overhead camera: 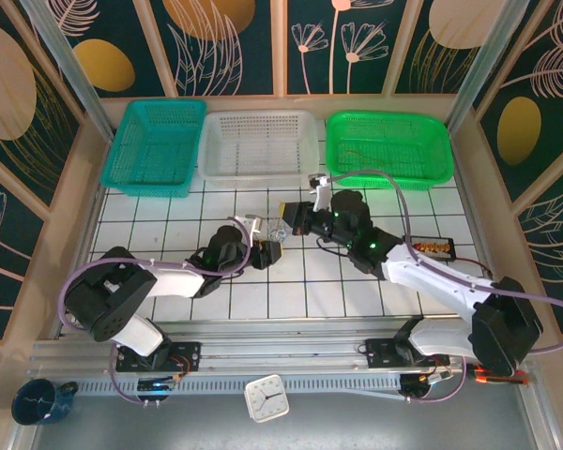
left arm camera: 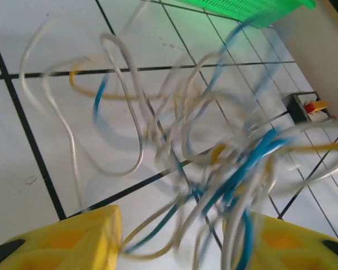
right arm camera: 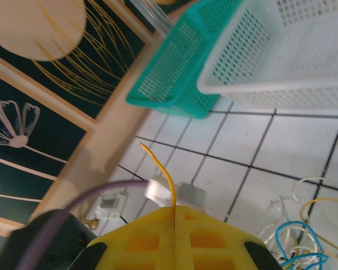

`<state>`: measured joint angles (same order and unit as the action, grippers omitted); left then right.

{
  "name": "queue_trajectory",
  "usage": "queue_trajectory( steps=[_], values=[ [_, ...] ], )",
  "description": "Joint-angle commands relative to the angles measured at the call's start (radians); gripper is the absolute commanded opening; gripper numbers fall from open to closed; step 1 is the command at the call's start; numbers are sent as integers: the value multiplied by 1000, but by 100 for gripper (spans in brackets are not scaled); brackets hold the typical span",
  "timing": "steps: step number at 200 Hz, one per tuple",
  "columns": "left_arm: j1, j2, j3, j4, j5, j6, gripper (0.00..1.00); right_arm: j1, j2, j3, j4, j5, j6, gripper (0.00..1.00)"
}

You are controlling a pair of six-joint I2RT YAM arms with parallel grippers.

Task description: Untangle the cables

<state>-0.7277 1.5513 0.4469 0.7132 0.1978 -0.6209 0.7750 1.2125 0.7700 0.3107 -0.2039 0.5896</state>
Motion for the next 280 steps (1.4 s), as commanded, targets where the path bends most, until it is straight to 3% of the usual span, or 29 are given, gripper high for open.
queue_trajectory(
  steps=[1,60,176,230,280],
  values=[
    [-4,22,-22,50,-12,4,48,-3,-51,55,72,-2,42,0],
    [-3,16,-39,50,-14,4,48,-16,-137,82,56,54,48,0],
    [-3,-227,-124,-103,-150,-19,80,-64,-78,-91,63,132,13,0],
    [-3,-296,-106,-111,-138,37,83,-69,-31,-118,94,72,20,0],
    [-3,-184,9,-92,-69,116,81,-62,-35,-126,120,28,48,0]
  ],
)
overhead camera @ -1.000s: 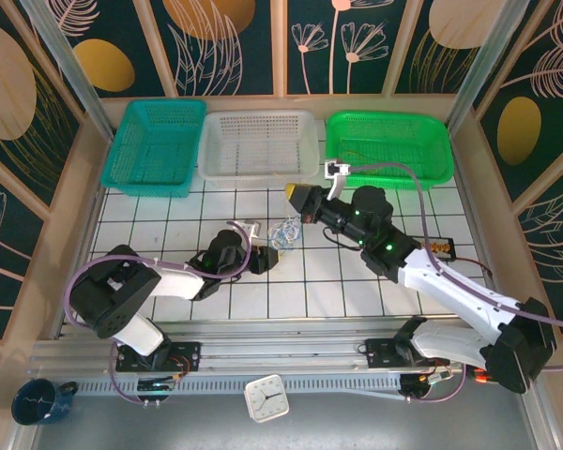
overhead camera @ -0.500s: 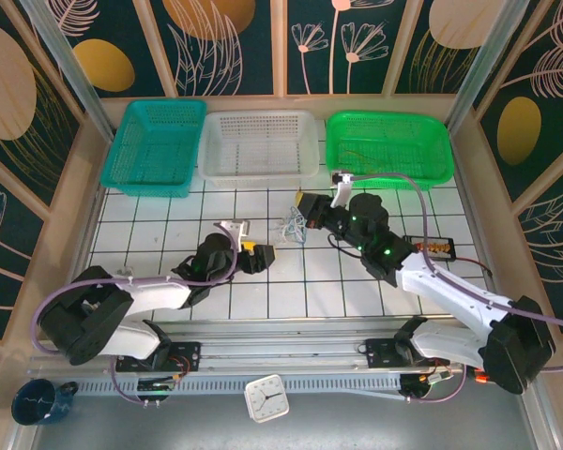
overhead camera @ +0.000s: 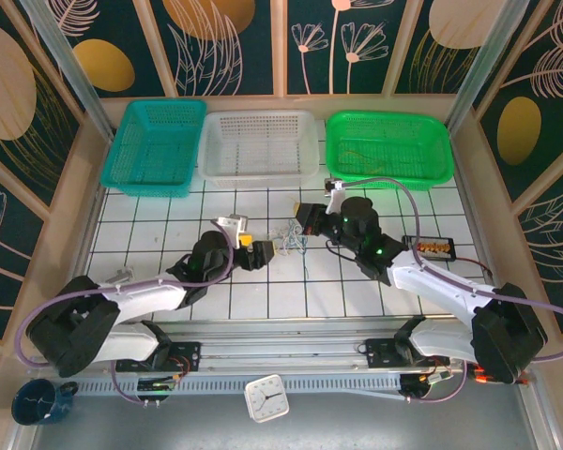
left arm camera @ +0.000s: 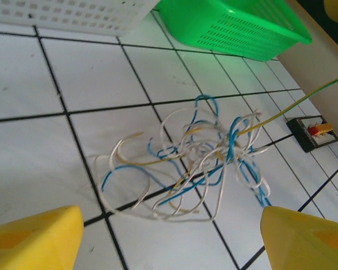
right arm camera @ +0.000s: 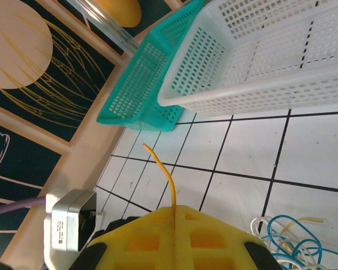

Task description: Untangle the cables

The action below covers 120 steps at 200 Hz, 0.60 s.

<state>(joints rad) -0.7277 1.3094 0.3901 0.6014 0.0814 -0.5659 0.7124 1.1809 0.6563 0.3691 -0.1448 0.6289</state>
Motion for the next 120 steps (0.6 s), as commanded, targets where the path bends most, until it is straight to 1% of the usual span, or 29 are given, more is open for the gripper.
queue_trajectory(
  steps=[1,56,96,108,120],
  values=[
    [-4,61,68,21,49,62,81,2,-3,-12,63,-32,9,0],
    [-17,213,185,58,105,104,77,44,0,-11,74,-32,25,0],
    [-30,281,229,88,104,106,75,78,10,-4,77,-22,35,0],
    [-30,298,237,99,97,101,72,93,10,1,78,-17,37,0],
    [-31,314,245,111,86,97,66,104,10,8,75,-10,37,0]
  ],
)
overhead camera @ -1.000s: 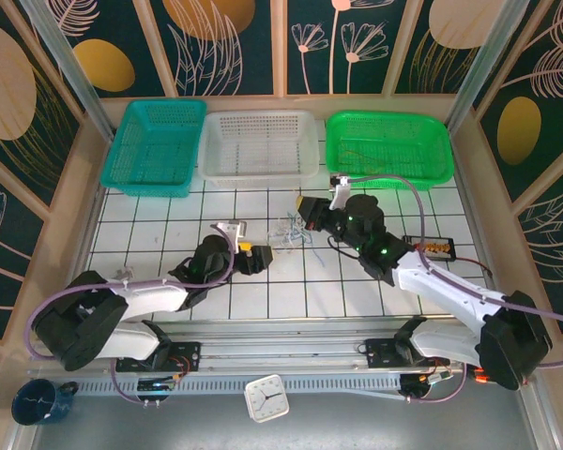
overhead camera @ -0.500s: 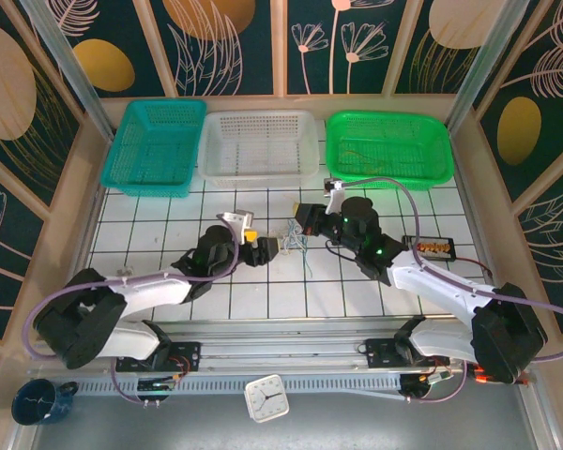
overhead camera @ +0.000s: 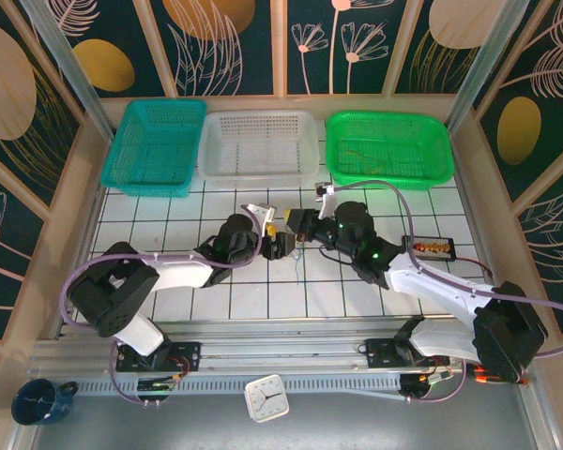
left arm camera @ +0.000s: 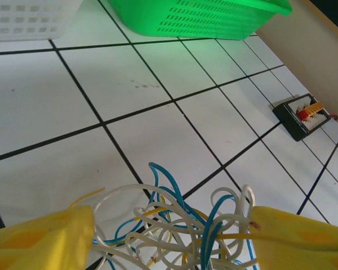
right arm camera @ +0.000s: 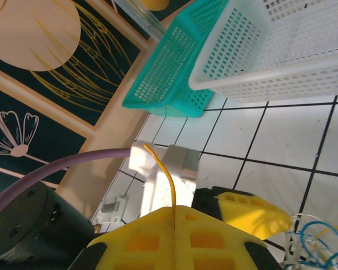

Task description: Untangle the cables

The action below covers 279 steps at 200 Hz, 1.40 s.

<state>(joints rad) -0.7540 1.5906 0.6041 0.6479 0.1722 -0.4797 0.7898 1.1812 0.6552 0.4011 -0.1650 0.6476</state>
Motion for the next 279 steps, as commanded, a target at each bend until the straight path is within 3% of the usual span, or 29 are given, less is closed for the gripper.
queue_trajectory(
  steps=[1,37,66,168,205,279],
  values=[
    [-5,35,31,66,-6,10,65,27,9,10,43,10,18,0],
    [-4,84,27,100,-7,-4,43,42,-17,39,40,17,26,0],
    [-4,104,-12,128,3,-14,34,21,-57,92,34,17,23,0],
    [-4,113,-135,217,3,-63,32,-151,-177,283,4,33,10,0],
    [-4,68,-130,200,20,-84,41,-236,-176,304,-57,130,-23,0],
    [-3,-113,-43,8,6,-142,86,-479,-18,328,-52,251,-27,0]
  ],
)
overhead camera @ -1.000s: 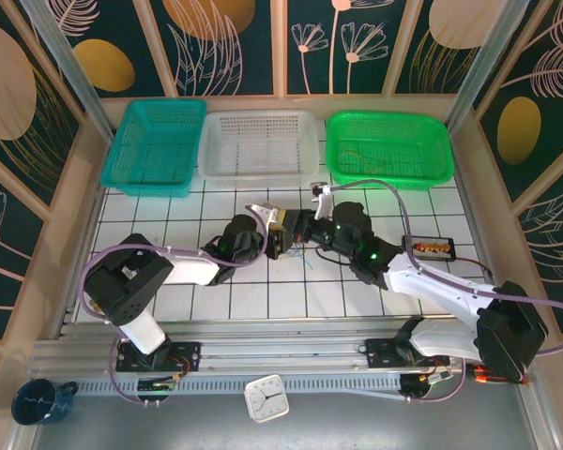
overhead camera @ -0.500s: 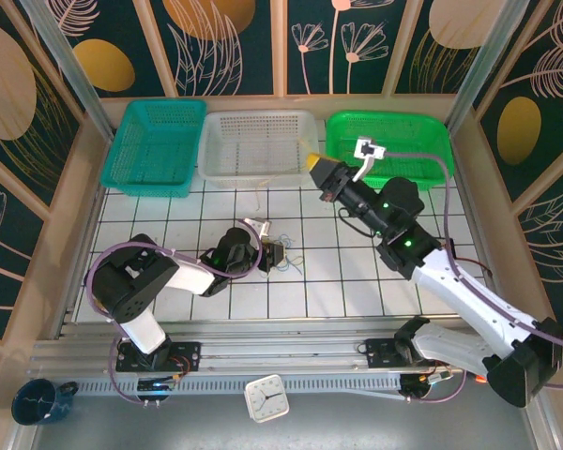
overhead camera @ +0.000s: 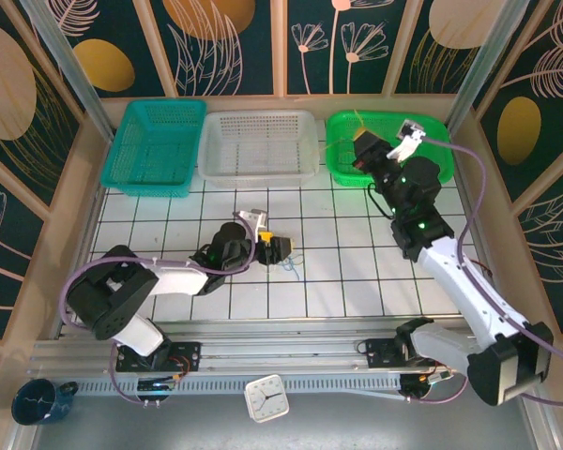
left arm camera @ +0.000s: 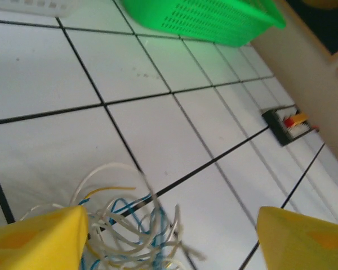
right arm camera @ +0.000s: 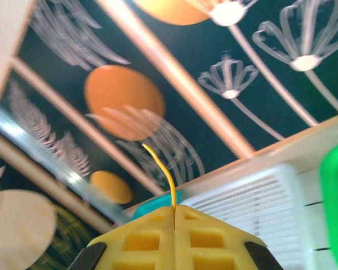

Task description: Untangle the cables

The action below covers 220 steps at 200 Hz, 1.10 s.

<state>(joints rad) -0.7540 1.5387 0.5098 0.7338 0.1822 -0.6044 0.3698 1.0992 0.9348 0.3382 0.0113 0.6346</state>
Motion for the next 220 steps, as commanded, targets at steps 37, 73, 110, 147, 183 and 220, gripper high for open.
queue_trajectory(
  steps=[37,73,110,147,183,220],
  values=[
    [-4,-114,118,-172,12,-26,99,-156,218,111,34,154,-4,0],
    [-4,-110,191,-251,31,-61,99,-234,408,218,49,192,-3,0],
    [-3,-89,258,-312,68,-57,99,-291,595,330,45,232,2,0],
    [-3,-84,303,-356,77,-12,99,-361,737,422,16,210,14,13],
    [-3,-87,322,-400,48,6,99,-378,735,408,71,132,-9,45],
    [-3,-94,302,-374,48,-33,99,-361,651,318,111,10,10,45]
  ],
)
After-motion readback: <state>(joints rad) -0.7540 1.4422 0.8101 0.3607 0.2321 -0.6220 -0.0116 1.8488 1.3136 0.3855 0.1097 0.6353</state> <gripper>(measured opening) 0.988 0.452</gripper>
